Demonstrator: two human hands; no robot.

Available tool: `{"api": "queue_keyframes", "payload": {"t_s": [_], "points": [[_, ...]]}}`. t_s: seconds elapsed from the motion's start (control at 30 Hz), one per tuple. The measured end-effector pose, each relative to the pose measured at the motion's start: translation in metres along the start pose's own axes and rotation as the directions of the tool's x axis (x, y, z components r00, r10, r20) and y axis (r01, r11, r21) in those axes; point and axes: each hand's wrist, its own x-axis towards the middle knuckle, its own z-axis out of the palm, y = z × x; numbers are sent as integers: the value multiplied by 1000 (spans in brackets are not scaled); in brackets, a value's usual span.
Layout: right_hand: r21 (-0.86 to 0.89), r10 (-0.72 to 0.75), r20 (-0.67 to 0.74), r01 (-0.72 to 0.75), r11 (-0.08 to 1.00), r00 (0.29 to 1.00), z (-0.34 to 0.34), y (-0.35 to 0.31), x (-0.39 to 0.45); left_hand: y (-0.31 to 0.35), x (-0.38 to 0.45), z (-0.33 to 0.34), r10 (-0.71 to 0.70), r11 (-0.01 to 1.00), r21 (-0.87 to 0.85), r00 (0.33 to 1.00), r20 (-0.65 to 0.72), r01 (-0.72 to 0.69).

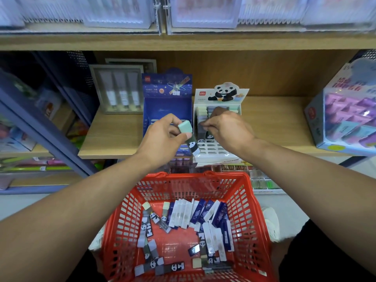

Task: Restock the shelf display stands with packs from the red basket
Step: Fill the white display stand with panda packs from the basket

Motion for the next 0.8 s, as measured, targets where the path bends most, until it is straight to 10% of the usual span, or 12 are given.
{"api": "queue_keyframes", "payload": {"t_s": [0.3,0.6,0.8], "points": [[505,-29,-44,48,862,999,-14,-20,-19,4,-3,3,64,998,12,997,48,-65],[470,-35,-6,33,882,999,-18,-13,-29,5,-4,10,81,995,52,991,110,-87],[294,192,-47,-171,940,980,-24,13,-25,-3,-3,10,214,817,467,930,298,-338]]}}
